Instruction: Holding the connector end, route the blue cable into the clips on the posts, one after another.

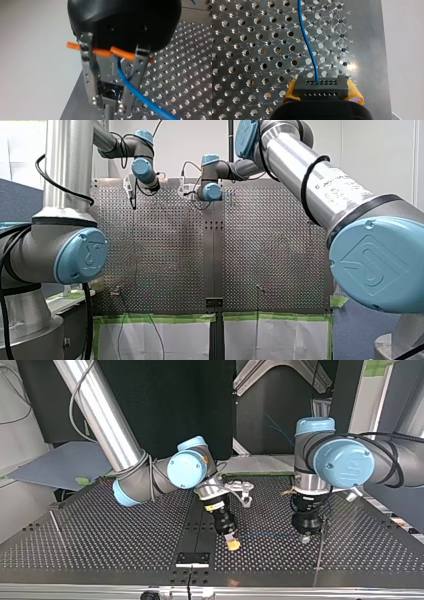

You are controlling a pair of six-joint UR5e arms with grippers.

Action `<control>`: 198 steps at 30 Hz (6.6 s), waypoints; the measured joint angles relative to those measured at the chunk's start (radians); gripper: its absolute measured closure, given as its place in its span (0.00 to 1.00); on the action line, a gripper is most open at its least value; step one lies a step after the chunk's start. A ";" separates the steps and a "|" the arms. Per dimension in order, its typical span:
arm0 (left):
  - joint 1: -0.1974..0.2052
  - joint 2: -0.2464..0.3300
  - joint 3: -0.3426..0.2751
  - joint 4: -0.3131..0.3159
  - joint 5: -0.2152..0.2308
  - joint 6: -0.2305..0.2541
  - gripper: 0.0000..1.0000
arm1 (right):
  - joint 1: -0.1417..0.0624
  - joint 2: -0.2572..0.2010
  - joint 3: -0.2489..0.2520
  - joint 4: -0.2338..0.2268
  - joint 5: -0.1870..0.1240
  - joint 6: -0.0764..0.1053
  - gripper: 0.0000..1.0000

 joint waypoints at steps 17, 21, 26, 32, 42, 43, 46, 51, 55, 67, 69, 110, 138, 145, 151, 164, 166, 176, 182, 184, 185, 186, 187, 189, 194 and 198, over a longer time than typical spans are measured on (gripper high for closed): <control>-0.111 -0.093 0.000 -0.017 -0.109 0.014 1.00 | -0.019 0.000 0.092 -0.001 0.016 -0.009 1.00; -0.151 -0.121 0.000 -0.014 -0.131 0.016 1.00 | -0.024 0.000 0.128 -0.002 0.018 -0.010 1.00; -0.179 -0.131 0.000 -0.012 -0.137 0.016 1.00 | -0.030 0.000 0.166 -0.003 0.020 -0.010 1.00; -0.208 -0.169 0.000 -0.021 -0.158 0.026 1.00 | -0.041 0.000 0.205 -0.006 0.029 -0.009 1.00; -0.256 -0.225 -0.004 -0.013 -0.202 0.036 1.00 | -0.057 0.002 0.277 -0.015 0.043 -0.011 1.00; -0.260 -0.232 -0.005 -0.015 -0.205 0.036 1.00 | -0.057 0.002 0.286 -0.019 0.044 -0.013 1.00; -0.279 -0.248 -0.018 -0.006 -0.221 0.027 1.00 | -0.057 0.002 0.307 -0.026 0.046 -0.018 1.00; -0.314 -0.270 -0.036 0.034 -0.244 0.019 1.00 | -0.057 0.002 0.339 -0.043 0.051 -0.022 1.00; -0.330 -0.303 -0.040 0.063 -0.252 0.024 1.00 | -0.058 0.002 0.363 -0.051 0.061 -0.029 1.00; -0.360 -0.373 -0.075 0.125 -0.274 0.017 1.00 | -0.076 0.002 0.476 -0.125 0.097 -0.039 1.00; -0.358 -0.374 -0.087 0.143 -0.277 0.015 1.00 | -0.082 0.002 0.493 -0.140 0.098 -0.039 1.00; -0.386 -0.524 -0.192 0.395 -0.260 0.020 1.00 | -0.134 0.005 0.801 -0.338 0.107 -0.039 1.00; -0.552 -0.654 -0.196 0.482 -0.282 0.038 1.00 | -0.192 -0.012 1.070 -0.510 0.196 -0.074 1.00; -0.588 -0.702 -0.196 0.530 -0.278 0.030 1.00 | -0.221 -0.051 1.140 -0.578 0.196 -0.044 1.00; -0.611 -0.722 -0.196 0.580 -0.281 0.010 1.00 | -0.244 -0.054 1.194 -0.609 0.178 -0.037 1.00; -0.621 -0.775 -0.195 0.598 -0.271 0.006 1.00 | -0.336 -0.088 1.319 -0.721 0.105 -0.007 1.00; -0.622 -0.776 -0.195 0.598 -0.270 0.005 1.00 | -0.357 -0.108 1.332 -0.730 0.084 -0.006 1.00; -0.648 -0.797 -0.147 0.564 -0.273 0.006 1.00 | -0.448 -0.146 1.343 -0.741 -0.013 0.000 1.00; -0.675 -0.809 -0.096 0.519 -0.277 0.004 1.00 | -0.455 -0.147 1.343 -0.742 -0.069 0.003 1.00; -0.681 -0.810 -0.077 0.512 -0.277 0.000 1.00 | -0.455 -0.147 1.343 -0.742 -0.083 0.004 1.00; -0.684 -0.811 -0.069 0.511 -0.277 -0.001 1.00 | -0.455 -0.147 1.343 -0.742 -0.087 0.004 1.00; -0.687 -0.814 -0.057 0.509 -0.277 -0.005 1.00 | -0.455 -0.147 1.343 -0.743 -0.090 0.004 1.00; -0.690 -0.819 -0.048 0.506 -0.277 -0.007 1.00 | -0.455 -0.147 1.343 -0.743 -0.092 0.005 1.00; -0.697 -0.833 -0.027 0.495 -0.279 -0.011 1.00 | -0.456 -0.147 1.343 -0.743 -0.094 0.005 1.00; -0.711 -0.874 0.018 0.457 -0.292 -0.023 1.00 | -0.463 -0.146 1.343 -0.742 -0.096 0.010 1.00; -0.707 -0.902 0.056 0.437 -0.304 -0.032 1.00 | -0.471 -0.146 1.343 -0.743 -0.095 0.024 1.00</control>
